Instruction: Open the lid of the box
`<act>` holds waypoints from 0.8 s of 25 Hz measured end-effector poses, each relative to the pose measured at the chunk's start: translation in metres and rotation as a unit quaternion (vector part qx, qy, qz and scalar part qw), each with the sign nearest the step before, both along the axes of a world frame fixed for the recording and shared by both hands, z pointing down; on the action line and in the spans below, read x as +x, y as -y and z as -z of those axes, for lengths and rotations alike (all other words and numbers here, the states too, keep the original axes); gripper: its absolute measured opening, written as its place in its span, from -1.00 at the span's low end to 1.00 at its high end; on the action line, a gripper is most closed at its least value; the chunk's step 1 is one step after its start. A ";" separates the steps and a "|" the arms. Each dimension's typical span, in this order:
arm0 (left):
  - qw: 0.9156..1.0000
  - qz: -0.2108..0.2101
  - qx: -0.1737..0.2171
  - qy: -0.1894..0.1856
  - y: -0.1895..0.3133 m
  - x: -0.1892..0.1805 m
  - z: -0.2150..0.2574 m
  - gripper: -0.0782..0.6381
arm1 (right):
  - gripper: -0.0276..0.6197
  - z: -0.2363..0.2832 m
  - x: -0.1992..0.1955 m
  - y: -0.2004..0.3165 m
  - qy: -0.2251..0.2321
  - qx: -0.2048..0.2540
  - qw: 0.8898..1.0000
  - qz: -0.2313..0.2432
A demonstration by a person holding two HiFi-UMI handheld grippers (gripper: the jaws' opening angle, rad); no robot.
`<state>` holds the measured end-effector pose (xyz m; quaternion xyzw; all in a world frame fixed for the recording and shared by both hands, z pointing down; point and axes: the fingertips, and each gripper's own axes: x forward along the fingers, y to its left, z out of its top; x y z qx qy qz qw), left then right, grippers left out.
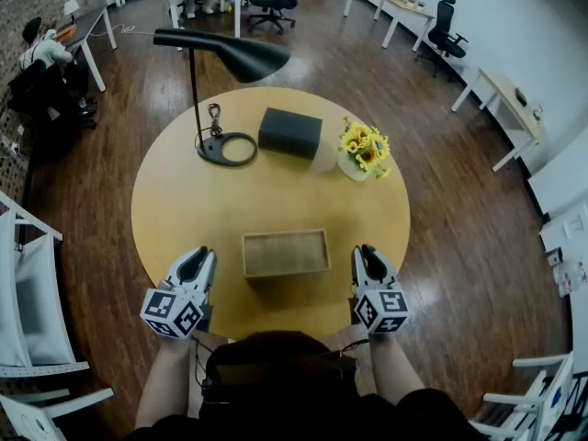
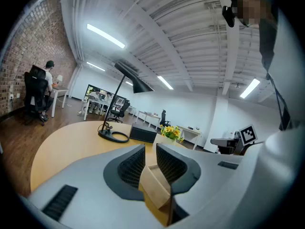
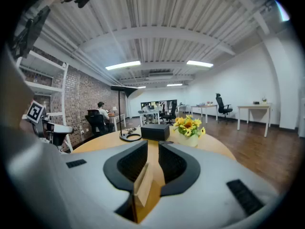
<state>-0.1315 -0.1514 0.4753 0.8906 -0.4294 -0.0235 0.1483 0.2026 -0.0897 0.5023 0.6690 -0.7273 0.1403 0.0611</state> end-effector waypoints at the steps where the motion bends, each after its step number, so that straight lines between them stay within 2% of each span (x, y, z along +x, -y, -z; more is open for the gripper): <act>1: 1.000 -0.001 -0.022 -0.009 -0.001 0.011 -0.009 -0.60 | -0.68 -0.007 0.003 0.001 0.008 -0.017 1.000 0.012; 2: 0.999 -0.003 -0.044 -0.018 -0.001 0.022 -0.017 -0.54 | -0.68 -0.014 0.006 0.002 0.014 -0.032 0.999 0.024; 4: 0.996 -0.003 -0.081 -0.033 -0.001 0.043 -0.033 -0.29 | -0.68 -0.025 0.011 0.007 0.017 -0.055 0.997 0.046; 8: 0.994 0.017 -0.112 -0.006 0.011 0.064 -0.059 -0.28 | -0.67 -0.047 0.009 0.024 0.029 -0.089 0.993 0.077; 9: 0.992 0.020 -0.125 -0.002 0.014 0.067 -0.067 -0.28 | -0.45 -0.057 0.006 0.027 0.037 -0.107 0.990 0.088; 10: 0.990 0.021 -0.139 0.000 0.016 0.071 -0.074 -0.28 | -0.37 -0.067 0.002 0.029 0.041 -0.127 0.986 0.098; 12: 0.986 0.019 -0.164 0.007 0.020 0.077 -0.087 -0.28 | -0.34 -0.086 -0.006 0.034 0.036 -0.160 0.980 0.110; 14: 0.984 0.009 -0.176 0.017 0.022 0.082 -0.095 -0.21 | -0.33 -0.099 -0.014 0.040 0.029 -0.176 0.978 0.111; 17: 0.982 0.001 -0.183 0.041 0.026 0.086 -0.102 -0.19 | -0.33 -0.106 -0.024 0.046 0.044 -0.193 0.975 0.103; 20: 0.980 -0.011 -0.192 0.055 0.024 0.107 -0.118 -0.19 | -0.33 -0.116 -0.008 0.036 0.042 -0.221 0.970 0.087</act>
